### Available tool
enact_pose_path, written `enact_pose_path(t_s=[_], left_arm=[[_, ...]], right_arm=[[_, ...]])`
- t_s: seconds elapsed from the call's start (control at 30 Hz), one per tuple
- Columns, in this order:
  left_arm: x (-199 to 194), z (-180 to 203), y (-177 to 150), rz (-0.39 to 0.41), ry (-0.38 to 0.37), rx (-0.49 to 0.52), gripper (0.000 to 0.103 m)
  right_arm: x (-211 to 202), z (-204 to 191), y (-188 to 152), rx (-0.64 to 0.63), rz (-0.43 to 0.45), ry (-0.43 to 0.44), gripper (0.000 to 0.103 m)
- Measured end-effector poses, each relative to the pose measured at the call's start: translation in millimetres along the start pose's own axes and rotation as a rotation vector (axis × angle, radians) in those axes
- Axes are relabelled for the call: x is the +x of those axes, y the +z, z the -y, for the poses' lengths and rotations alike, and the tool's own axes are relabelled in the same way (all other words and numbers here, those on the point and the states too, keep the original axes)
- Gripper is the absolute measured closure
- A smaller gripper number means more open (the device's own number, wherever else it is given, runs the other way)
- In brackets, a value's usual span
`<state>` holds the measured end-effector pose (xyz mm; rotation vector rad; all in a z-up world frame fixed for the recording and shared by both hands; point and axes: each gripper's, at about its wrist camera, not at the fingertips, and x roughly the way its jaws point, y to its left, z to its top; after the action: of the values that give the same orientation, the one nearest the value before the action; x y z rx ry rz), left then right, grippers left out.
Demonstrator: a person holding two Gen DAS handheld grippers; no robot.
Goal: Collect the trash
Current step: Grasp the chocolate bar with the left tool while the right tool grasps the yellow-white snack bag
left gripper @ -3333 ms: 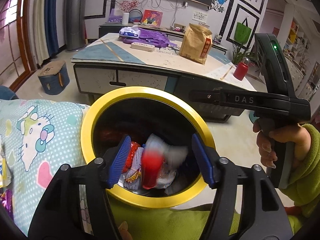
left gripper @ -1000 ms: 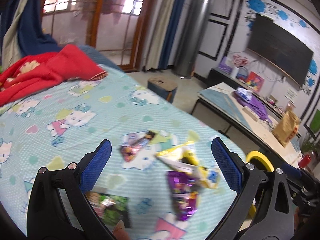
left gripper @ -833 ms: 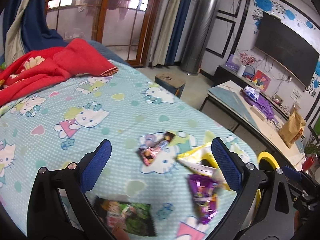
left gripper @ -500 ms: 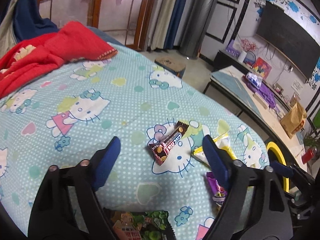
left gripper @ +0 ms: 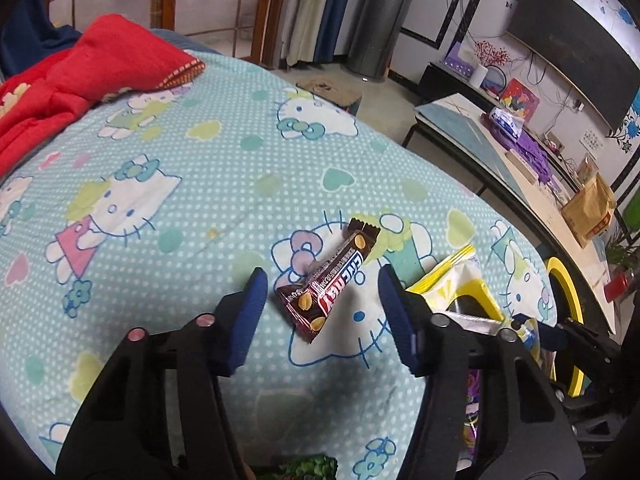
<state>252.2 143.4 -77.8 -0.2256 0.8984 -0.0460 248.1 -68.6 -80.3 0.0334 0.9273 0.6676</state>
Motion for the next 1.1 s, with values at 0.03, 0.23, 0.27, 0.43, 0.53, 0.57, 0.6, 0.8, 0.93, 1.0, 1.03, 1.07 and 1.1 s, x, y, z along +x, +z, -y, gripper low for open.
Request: enact_pose_path(t_s=[0.03, 0.23, 0.27, 0.43, 0.53, 0.57, 0.6, 0.8, 0.93, 1.0, 1.03, 1.07, 1.1], left_arm=[[2, 0, -1, -0.007, -0.003, 0.000, 0.060], [8, 4, -4, -0.021, 0.010, 0.023, 0.063], [8, 4, -5, -0.021, 0.012, 0.026, 0.067], [9, 8, -7, -0.025, 0.028, 0.047, 0.077], [8, 9, -8, -0.025, 0.029, 0.055, 0.079], [7, 10, -8, -0.024, 0.026, 0.055, 0.080], [6, 11, -9, -0.022, 0.021, 0.053, 0.081], [-12, 17, -16, 0.028, -0.044, 0.021, 0.085], [-30, 25, -21, 0.079, -0.077, 0.000, 0.085], [-39, 29, -23, 0.102, -0.091, -0.007, 0.085], [-45, 32, -25, 0.117, -0.098, -0.007, 0.085], [-50, 34, -26, 0.130, -0.103, -0.009, 0.085], [-54, 37, -28, 0.138, -0.108, -0.011, 0.085]], right_arm=[[1, 1, -1, 0.005, -0.001, 0.003, 0.057], [-3, 9, -8, 0.034, 0.024, 0.014, 0.065], [-4, 9, -9, 0.035, 0.030, 0.010, 0.066], [-15, 13, -17, 0.044, 0.054, -0.012, 0.067], [-22, 15, -23, 0.042, 0.063, -0.030, 0.067], [-23, 16, -24, 0.041, 0.064, -0.034, 0.067], [-25, 16, -26, 0.043, 0.067, -0.039, 0.067], [-32, 17, -33, 0.041, 0.077, -0.058, 0.069], [-37, 17, -37, 0.037, 0.089, -0.061, 0.070], [-40, 17, -38, 0.040, 0.097, -0.059, 0.071], [-41, 17, -38, 0.041, 0.099, -0.058, 0.071], [-42, 16, -38, 0.039, 0.102, -0.058, 0.071], [-44, 16, -38, 0.037, 0.106, -0.059, 0.071]])
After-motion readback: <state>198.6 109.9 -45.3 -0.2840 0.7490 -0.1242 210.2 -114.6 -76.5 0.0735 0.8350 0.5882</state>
